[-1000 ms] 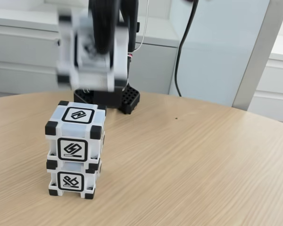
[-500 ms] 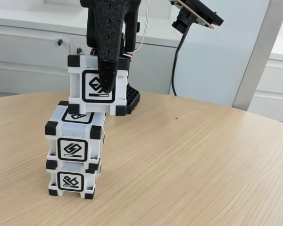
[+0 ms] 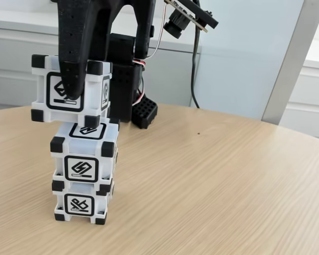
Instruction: Stack cubes from left to right.
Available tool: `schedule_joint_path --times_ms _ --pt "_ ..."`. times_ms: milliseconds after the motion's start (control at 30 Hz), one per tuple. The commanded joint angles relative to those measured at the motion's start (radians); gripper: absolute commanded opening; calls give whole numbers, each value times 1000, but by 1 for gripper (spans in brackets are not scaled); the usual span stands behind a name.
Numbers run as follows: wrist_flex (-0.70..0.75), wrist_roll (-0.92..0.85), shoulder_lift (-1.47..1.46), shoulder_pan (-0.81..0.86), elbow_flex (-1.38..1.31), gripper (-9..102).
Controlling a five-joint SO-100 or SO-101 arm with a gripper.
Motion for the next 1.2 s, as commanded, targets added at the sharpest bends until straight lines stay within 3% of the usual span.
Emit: schedule_joint_path --times_ms 0,900,1000,1167 --pt "81 -2 18 12 -8 0" --pt "81 5 21 -89 -6 1" --pt "81 0 15 -87 -5 4" --pt "81 -6 17 -87 -5 23"
